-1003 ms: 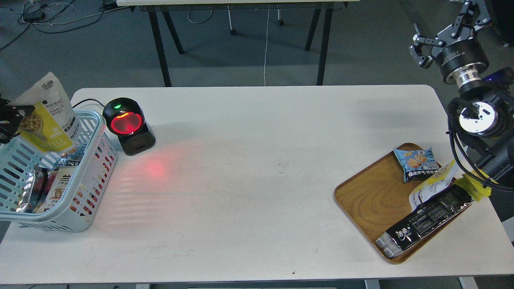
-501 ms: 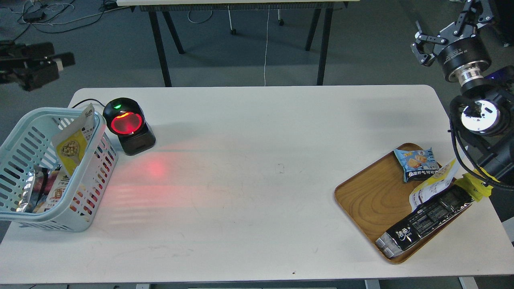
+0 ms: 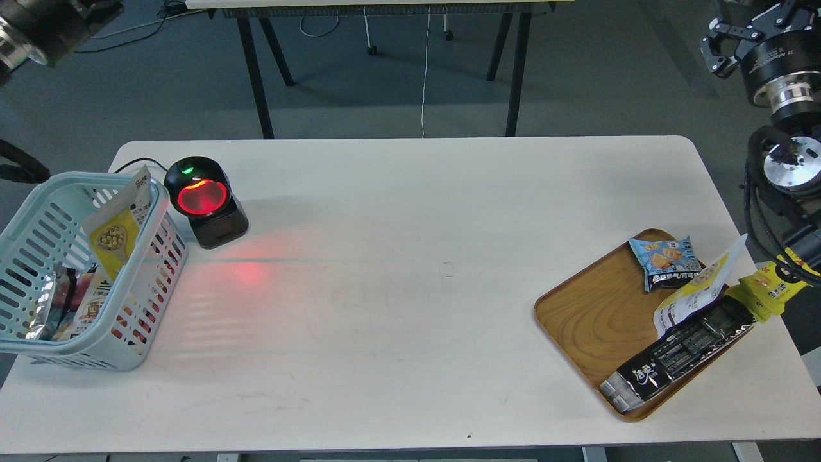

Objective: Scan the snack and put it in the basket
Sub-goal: 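Release the bag into the basket and withdraw the left gripper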

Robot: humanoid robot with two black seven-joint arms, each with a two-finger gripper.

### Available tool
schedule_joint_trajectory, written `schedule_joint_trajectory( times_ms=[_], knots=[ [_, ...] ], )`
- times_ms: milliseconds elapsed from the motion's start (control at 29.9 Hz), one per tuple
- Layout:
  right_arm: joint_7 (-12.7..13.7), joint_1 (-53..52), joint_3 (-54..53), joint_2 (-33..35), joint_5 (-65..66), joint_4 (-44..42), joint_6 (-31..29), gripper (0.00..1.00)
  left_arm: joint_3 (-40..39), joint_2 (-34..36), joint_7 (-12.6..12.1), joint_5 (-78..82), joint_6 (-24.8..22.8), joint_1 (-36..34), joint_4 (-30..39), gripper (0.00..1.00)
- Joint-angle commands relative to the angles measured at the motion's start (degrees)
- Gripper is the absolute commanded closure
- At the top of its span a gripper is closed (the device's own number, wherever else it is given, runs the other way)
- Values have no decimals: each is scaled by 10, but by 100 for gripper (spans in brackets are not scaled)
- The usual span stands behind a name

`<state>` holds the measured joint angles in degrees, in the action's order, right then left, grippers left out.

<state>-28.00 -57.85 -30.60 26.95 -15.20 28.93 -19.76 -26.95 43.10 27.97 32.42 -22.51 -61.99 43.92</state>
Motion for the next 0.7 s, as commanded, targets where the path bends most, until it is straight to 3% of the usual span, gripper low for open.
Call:
schedule_joint_trajectory(
  times_ms=[0, 234, 334, 401, 668],
  knots=[
    [28, 4, -24, -6, -1, -4, 0, 1, -27, -89, 0, -142, -55, -9, -107, 0],
    [80, 6, -73, -25, -3, -20, -22, 1, -64, -226, -1, -359, -55, -10, -275, 1],
    [87, 13, -81, -47, -3, -25, -48, 1, -80, -261, -77, -435, -55, -10, -296, 1],
    [85, 13, -83, -63, -3, -35, -55, 1, -92, -267, -106, -466, -55, -10, -299, 1],
    [88, 13, -76, -104, -1, -69, -82, 1, -87, -266, -107, -471, -55, -9, -299, 0]
  ],
)
